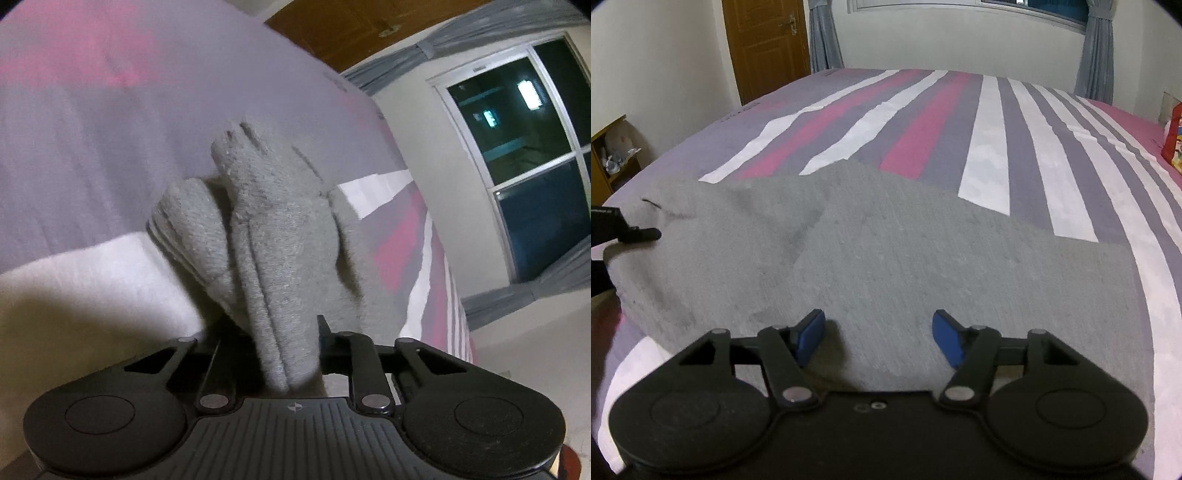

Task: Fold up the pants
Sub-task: 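Grasp the sweatpants edge with the left gripper and lift it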

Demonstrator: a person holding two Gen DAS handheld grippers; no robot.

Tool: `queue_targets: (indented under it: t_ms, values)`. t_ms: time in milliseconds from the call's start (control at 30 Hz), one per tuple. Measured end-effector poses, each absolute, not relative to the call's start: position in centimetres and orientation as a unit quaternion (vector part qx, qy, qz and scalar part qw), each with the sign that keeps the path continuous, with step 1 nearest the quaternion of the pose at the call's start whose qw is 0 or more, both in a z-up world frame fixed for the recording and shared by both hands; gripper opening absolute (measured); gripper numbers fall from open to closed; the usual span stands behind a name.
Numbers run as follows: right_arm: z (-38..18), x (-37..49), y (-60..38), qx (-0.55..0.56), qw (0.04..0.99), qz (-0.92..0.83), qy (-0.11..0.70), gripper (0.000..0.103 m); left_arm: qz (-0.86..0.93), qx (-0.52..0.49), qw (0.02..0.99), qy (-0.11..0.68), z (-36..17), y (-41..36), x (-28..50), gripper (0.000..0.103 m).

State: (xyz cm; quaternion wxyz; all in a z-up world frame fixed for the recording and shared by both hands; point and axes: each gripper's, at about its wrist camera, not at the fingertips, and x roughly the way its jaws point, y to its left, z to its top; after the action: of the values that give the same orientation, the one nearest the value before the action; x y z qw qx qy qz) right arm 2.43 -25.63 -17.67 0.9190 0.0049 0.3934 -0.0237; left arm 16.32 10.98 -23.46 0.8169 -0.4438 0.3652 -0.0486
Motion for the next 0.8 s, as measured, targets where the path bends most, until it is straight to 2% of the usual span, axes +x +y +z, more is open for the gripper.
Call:
queue_targets:
  t_ms: [133,267,467,600,700,800]
  values:
    - [-19.3,3.0,-24.5,-0.046,0.909,-0.017,0.414,0.063,-0.077,-0.358,0.869,0.334,-19.0,8.8,16.4,0.018]
    - [-18.4,3.6,-25.7,-0.008,0.904,-0.008,0.426,0.063,-0.142,-0.280,0.903,0.294,-13.6,5.0,16.5,0.018]
    - [-15.5,1.0,-29.8,0.073,0.920,-0.026,0.383,0.063,-0.264,-0.171,0.909,0.274,-8.2,-4.0,15.0,0.017]
    - [-14.1,-1.1,-33.9,0.121,0.920,-0.046,0.371,0.064,-0.347,-0.093,0.885,0.296,-7.9,-11.9,12.4,0.018]
    - [-14.0,-3.0,-36.6,0.139,0.917,-0.071,0.368,0.064,-0.384,-0.020,0.859,0.339,-9.5,-18.0,10.6,0.019]
    - [-14.3,-4.9,-39.1,0.178,0.909,-0.086,0.367,0.064,-0.375,0.060,0.858,0.346,-11.1,-21.4,8.2,0.027]
